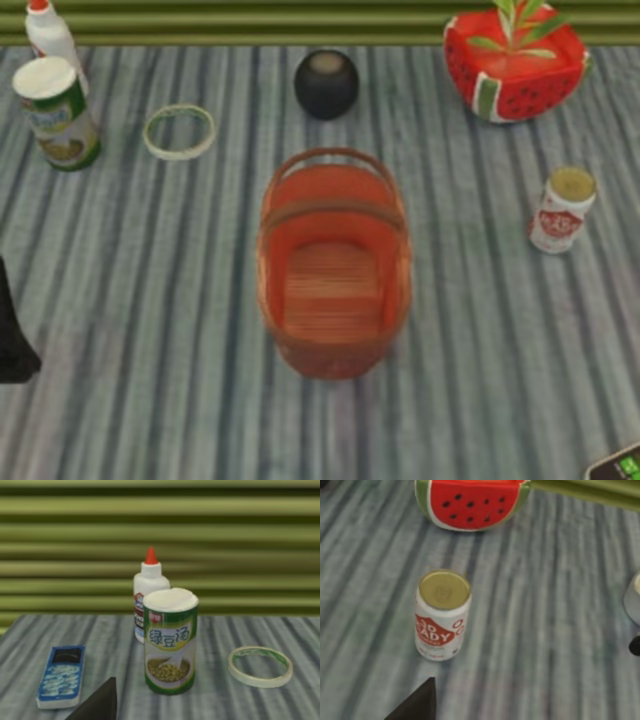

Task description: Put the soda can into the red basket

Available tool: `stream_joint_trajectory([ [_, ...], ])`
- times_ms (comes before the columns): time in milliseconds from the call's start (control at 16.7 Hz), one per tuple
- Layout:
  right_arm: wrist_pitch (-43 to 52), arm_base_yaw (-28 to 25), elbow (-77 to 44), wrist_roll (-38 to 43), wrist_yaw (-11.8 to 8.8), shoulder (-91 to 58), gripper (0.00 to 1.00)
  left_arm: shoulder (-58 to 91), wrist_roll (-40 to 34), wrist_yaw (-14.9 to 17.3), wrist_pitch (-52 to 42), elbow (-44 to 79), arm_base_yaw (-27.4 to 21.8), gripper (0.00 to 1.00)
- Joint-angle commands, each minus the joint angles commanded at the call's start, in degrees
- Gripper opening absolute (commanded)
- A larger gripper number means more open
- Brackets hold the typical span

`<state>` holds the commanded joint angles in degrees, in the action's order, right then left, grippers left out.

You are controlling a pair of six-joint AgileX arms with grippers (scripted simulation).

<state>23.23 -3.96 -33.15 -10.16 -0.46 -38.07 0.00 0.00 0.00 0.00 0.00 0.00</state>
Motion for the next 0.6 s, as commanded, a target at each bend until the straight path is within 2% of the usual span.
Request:
stream_joint_trajectory([
  [600,34.47,-4.53,-52.13,-15.12,0.8,-63.32,1.0,0.0,0.0,0.0,0.0,0.0,0.0,1.0],
])
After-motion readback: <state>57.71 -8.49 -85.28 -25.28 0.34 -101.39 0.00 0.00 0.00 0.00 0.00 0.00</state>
